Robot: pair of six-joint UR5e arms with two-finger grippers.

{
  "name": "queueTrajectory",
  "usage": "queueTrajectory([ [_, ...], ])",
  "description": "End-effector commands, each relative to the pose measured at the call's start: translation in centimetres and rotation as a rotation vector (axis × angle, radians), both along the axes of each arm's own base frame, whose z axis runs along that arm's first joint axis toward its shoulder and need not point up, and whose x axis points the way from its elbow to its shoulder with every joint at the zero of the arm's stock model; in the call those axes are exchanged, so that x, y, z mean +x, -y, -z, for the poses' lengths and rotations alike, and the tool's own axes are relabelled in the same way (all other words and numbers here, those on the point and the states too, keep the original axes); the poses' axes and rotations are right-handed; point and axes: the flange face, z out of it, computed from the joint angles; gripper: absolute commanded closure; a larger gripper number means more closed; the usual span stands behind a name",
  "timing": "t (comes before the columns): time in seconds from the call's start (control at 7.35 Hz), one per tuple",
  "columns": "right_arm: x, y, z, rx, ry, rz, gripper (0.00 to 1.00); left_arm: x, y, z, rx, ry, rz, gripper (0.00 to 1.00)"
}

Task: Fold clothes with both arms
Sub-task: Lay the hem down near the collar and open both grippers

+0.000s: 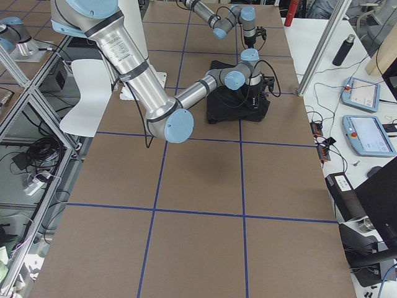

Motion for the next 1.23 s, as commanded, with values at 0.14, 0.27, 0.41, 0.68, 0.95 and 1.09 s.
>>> queueTrajectory([
  [0.14,0.6,0.6,-1.5,0.017,-0.031,0.034,1.00,-1.0,0.8,0.4,0.058,-0.001,-0.033,1.00],
  [0.27,0.7,0.7,-1.7,0.028,-0.039,0.050,1.00,-1.5,1.2,0.3,0.072,0.003,-0.040,1.00],
  [0.41,0.8,0.7,-1.9,0.027,-0.042,0.051,1.00,-2.1,1.5,0.3,0.073,0.003,-0.034,1.00],
  [0.68,0.6,0.8,-2.1,0.027,-0.049,0.057,0.98,-2.2,1.6,0.4,0.075,0.002,-0.032,0.73],
  [0.95,0.9,1.3,-2.1,0.024,-0.050,0.054,0.00,-2.9,1.9,1.1,0.108,-0.031,-0.046,0.00],
  [1.09,2.0,1.8,-1.4,0.025,-0.017,0.095,0.00,-4.3,2.0,1.4,0.149,-0.064,-0.160,0.00],
])
